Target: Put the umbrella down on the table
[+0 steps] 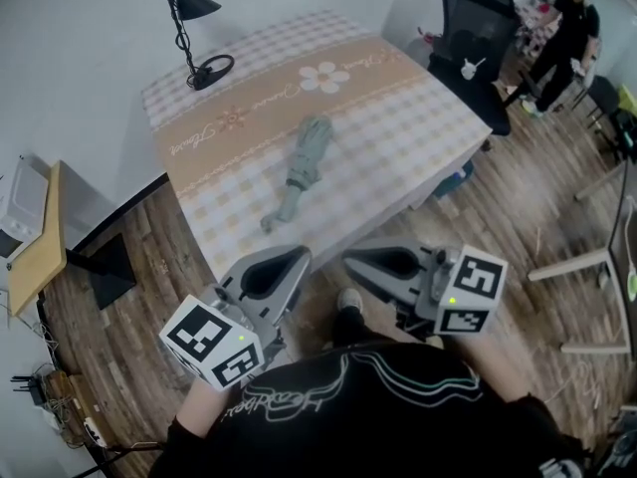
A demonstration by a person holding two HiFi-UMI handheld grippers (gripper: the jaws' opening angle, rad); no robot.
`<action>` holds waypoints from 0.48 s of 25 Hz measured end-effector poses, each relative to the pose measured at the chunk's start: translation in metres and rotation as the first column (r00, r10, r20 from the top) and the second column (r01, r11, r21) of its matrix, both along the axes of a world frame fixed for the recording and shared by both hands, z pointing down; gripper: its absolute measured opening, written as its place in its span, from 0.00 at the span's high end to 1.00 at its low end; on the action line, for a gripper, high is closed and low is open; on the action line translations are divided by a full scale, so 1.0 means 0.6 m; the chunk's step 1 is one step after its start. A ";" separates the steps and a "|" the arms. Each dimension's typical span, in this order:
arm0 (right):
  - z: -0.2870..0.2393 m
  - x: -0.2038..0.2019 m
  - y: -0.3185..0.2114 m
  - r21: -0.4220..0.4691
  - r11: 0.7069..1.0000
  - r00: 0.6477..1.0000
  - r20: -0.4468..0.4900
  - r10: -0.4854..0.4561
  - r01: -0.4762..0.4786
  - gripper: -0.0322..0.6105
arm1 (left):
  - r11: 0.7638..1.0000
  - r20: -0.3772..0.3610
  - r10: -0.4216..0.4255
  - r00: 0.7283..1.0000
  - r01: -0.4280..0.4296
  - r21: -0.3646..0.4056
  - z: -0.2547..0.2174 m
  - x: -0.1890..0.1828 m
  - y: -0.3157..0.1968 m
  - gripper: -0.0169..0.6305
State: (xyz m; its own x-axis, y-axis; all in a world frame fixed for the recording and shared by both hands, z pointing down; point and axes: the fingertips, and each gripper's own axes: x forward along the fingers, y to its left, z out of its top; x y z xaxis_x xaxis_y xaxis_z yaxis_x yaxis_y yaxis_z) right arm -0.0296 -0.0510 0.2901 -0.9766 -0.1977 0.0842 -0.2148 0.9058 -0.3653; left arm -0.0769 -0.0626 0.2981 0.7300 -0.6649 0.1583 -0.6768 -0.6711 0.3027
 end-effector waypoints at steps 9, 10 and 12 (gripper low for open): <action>-0.004 0.008 0.011 0.003 1.000 1.000 -0.003 0.009 -0.009 0.93 | 0.999 0.001 0.035 0.999 -0.035 0.010 -0.003 0.011 0.014 0.98; -0.005 0.009 0.012 0.003 1.000 1.000 -0.002 0.009 -0.009 0.93 | 1.000 -0.004 0.029 1.000 -0.029 0.012 -0.005 0.010 0.014 0.98; -0.007 0.010 0.015 0.007 1.000 1.000 0.000 0.011 -0.011 0.93 | 1.000 0.005 0.022 1.000 -0.022 0.018 -0.006 0.009 0.015 0.98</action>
State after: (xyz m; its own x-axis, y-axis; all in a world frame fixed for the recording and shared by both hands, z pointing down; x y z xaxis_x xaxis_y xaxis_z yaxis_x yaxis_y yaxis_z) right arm -0.0238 -0.0422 0.2859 -0.9743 -0.2094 0.0829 -0.2252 0.9056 -0.3594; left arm -0.0712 -0.0533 0.2946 0.7436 -0.6515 0.1502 -0.6634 -0.6910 0.2872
